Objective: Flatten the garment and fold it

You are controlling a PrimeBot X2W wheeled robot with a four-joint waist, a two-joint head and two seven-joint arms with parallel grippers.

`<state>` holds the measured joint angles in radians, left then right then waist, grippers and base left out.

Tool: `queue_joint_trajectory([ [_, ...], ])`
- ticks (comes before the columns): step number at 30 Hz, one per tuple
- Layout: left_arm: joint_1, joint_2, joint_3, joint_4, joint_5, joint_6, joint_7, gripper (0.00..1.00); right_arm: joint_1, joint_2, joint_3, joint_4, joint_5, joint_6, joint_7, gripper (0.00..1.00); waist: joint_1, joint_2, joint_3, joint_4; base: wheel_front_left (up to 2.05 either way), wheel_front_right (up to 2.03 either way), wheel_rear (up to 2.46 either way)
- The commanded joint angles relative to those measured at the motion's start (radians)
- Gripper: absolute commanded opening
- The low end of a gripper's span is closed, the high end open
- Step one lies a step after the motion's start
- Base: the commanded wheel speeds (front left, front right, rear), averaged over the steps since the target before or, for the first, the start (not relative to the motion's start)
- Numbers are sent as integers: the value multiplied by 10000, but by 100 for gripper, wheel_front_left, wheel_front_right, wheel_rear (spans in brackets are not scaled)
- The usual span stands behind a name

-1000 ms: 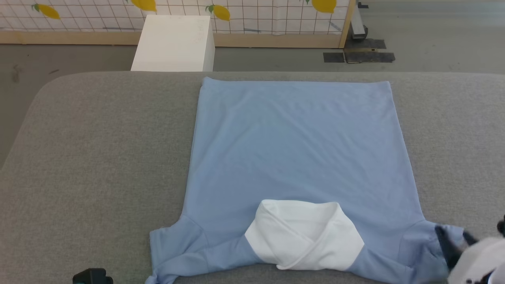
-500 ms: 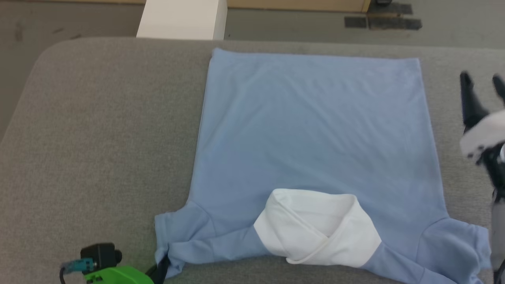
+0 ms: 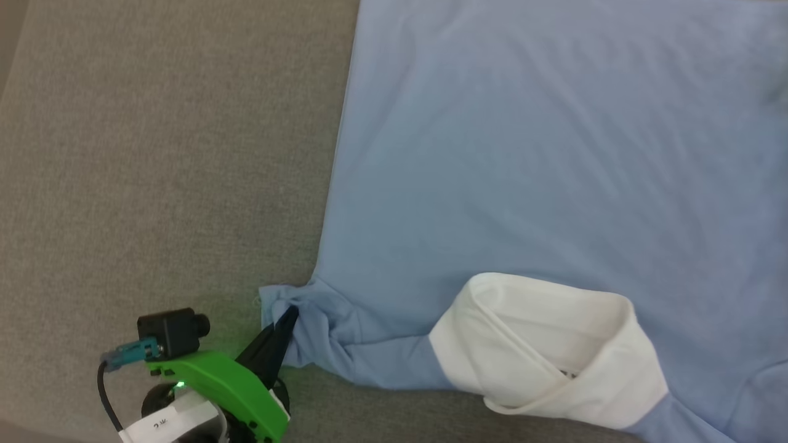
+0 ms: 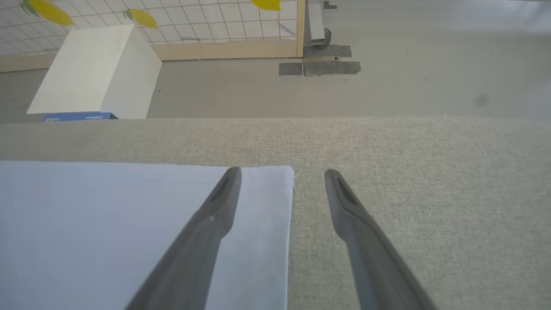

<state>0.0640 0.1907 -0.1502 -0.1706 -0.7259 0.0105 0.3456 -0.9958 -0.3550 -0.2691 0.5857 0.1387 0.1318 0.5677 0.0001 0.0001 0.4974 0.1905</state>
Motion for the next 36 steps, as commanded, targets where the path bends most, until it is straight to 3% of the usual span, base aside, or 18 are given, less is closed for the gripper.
queue_joint_trajectory([
  [1,-197,-89,-85,383,68,58,43,0,-314,-79,-135,114,-267,-11,486,100,-1,-1,1184,858,0,0,0],
  [12,-446,-242,-202,617,56,-90,-276,0,-959,-305,-548,-350,-1532,-11,3619,100,-1,-1,1920,1171,0,0,0],
  [13,-462,-254,-221,630,64,-90,-290,0,-915,-302,-536,-480,-1600,-11,3841,49,-1,-1,1939,1174,0,0,0],
  [14,-475,-272,-233,632,52,-95,-301,0,-877,-286,-551,-587,-1614,-11,4002,36,-1,-1,1951,1174,0,0,0],
  [15,-492,-292,-239,639,29,-99,-325,0,-750,-247,-631,-832,-1639,-11,4366,7,-1,-1,1953,1160,0,0,0],
  [16,-489,-288,-237,650,26,-97,-333,0,-638,-242,-635,-978,-1665,-11,4569,0,-1,-1,1934,1144,0,0,0],
  [19,-483,-268,-237,676,39,-69,-338,0,-344,-242,-573,-1468,-1604,-11,4697,0,-1,-1,1853,1111,0,0,0],
  [23,-476,-285,-253,725,16,-72,-378,0,326,-475,-155,-2282,-1293,-11,3367,0,-1,-1,1551,1062,0,0,0],
  [31,-52,-155,-128,796,-20,87,-379,0,3117,-811,109,-3206,-993,-11,-2086,0,-1,-1,103,609,0,0,0],
  [36,433,59,32,642,-68,252,-238,0,5034,-569,-521,-3396,-1180,-11,-3763,0,-1,-1,-1055,166,0,0,0],
])
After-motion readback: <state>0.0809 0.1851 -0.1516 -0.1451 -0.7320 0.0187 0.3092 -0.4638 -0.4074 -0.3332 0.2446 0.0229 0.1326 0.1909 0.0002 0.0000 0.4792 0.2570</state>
